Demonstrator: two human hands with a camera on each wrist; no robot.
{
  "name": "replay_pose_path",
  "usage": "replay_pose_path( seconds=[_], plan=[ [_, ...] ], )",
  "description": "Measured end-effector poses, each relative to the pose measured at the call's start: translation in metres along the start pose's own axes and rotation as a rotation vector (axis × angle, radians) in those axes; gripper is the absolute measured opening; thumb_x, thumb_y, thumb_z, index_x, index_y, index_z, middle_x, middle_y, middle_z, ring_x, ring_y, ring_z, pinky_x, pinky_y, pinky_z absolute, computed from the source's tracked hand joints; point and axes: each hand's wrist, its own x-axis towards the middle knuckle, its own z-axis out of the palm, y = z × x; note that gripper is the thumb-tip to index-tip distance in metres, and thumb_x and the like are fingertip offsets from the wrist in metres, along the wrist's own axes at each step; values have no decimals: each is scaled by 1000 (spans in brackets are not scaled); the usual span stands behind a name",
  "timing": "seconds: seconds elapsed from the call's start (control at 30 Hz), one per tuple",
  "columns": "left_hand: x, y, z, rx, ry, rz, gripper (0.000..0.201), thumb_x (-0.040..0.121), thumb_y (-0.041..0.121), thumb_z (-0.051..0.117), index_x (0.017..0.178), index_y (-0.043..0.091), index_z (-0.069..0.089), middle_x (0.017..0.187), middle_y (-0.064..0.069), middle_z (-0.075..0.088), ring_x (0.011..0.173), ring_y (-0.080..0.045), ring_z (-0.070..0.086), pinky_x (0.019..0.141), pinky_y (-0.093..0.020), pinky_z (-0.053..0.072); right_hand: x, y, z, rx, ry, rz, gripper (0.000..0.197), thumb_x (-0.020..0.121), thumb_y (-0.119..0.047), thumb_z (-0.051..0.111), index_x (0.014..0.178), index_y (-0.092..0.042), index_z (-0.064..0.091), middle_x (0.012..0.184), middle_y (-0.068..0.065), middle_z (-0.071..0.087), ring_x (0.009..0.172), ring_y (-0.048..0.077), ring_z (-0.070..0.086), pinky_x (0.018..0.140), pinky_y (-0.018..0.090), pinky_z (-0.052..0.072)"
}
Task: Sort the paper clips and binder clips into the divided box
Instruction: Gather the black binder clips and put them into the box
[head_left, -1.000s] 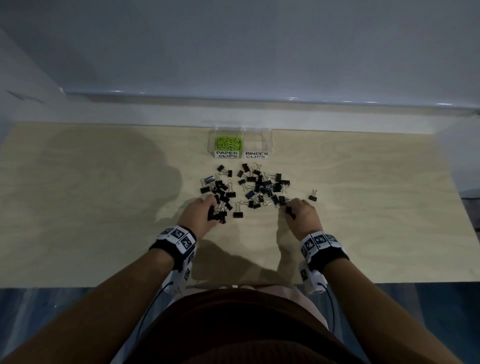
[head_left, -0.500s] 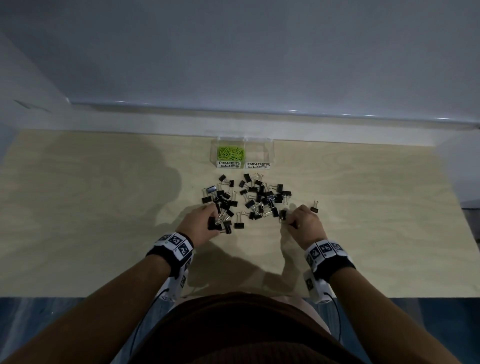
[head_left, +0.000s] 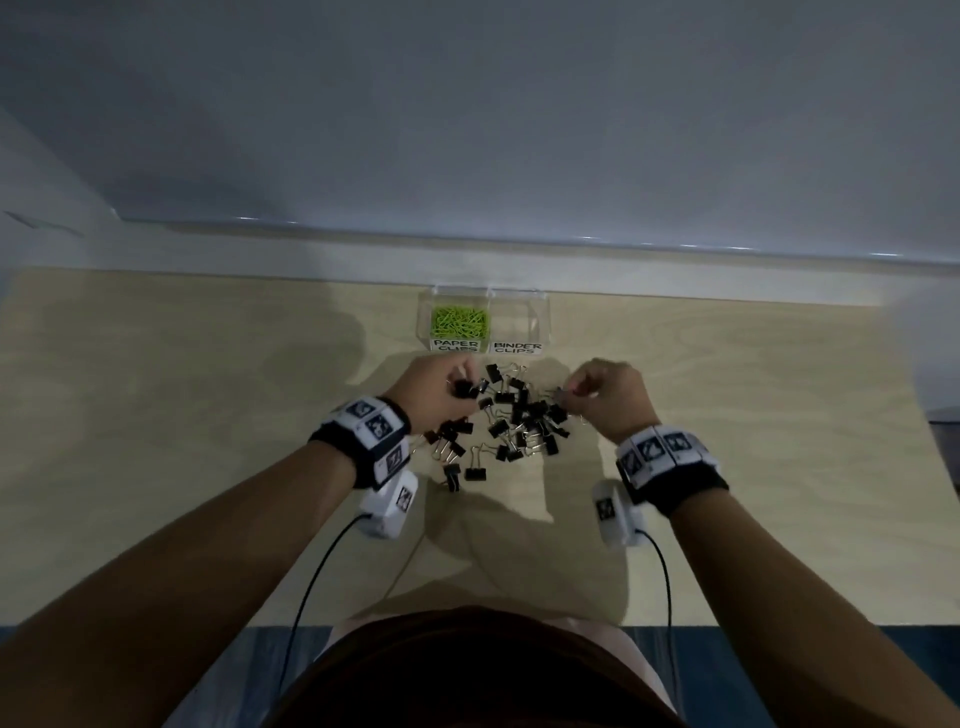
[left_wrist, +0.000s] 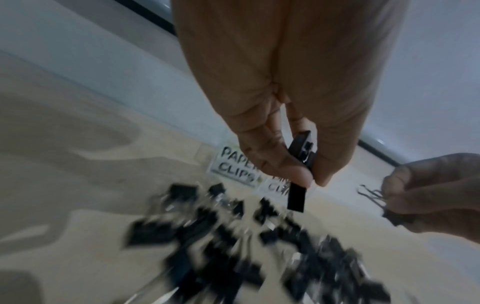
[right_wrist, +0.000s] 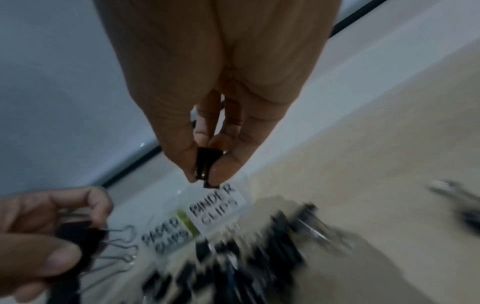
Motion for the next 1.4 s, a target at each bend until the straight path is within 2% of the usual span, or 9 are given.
replay_pose_path(
  seconds=[0.13,0.3,0.47,0.6,0.8,0.93,1.03,1.23,1.4],
  plan=[
    [47,35,-15,-84,99,18,18,82,13,68,95,13,56,96,2,63,76,-12,63,60,-22,52,53,-38,-5,144,70,50,10,74,-4,73,70,-10,66,70,4,70,68,18,69,65,27,59],
    [99,50,-16,-79,233,-22,20,73,9,72,87,11,58,82,-5,64,72,-23,66,61,-34,56,95,-55,11,67,43,97,6,78,-12,72,74,-9,68,75,6,70,71,20,69,69,36,60],
    [117,42,0,72,195,-13,18,77,10,70,90,12,58,84,-4,62,76,-23,61,63,-29,50,77,-20,-10,-79,158,80,9,84,-10,61,85,-9,71,85,6,69,79,23,67,76,35,56],
    [92,37,17,247,216,161,19,84,17,65,102,14,60,103,0,57,85,-14,55,76,-24,47,38,39,-28,-328,121,185,18,80,-6,57,90,-13,69,105,13,60,90,31,62,81,31,48],
    [36,-5,56,467,-268,264,31,84,9,60,113,22,61,116,3,53,102,-12,51,92,-28,47,-20,84,-15,-376,52,439,23,76,-22,65,99,-19,61,110,14,45,95,38,55,85,40,51],
    [28,-20,65,552,-298,278,44,83,-5,51,120,16,59,118,-1,54,110,-20,49,94,-38,45,-36,88,1,-350,111,327,10,76,-6,62,85,-3,64,94,20,58,88,35,54,72,31,44],
    [26,-24,65,551,-259,278,37,87,-1,49,120,12,58,118,-6,53,108,-24,50,91,-39,44,-38,82,7,-297,136,322,5,75,-2,58,76,-4,63,85,17,57,76,32,55,65,24,32],
    [19,-39,61,444,-203,181,39,85,14,58,123,12,53,124,-6,48,109,-21,51,91,-29,43,-37,35,29,-123,124,19,21,69,-1,63,88,-10,66,86,6,55,68,19,54,62,15,42],
    [13,-43,58,216,81,119,31,82,21,63,112,13,58,108,-3,51,94,-15,54,85,-35,52,-30,26,53,-279,-92,-55,27,76,-5,62,102,-11,64,104,11,55,94,29,55,82,37,52]
  ],
)
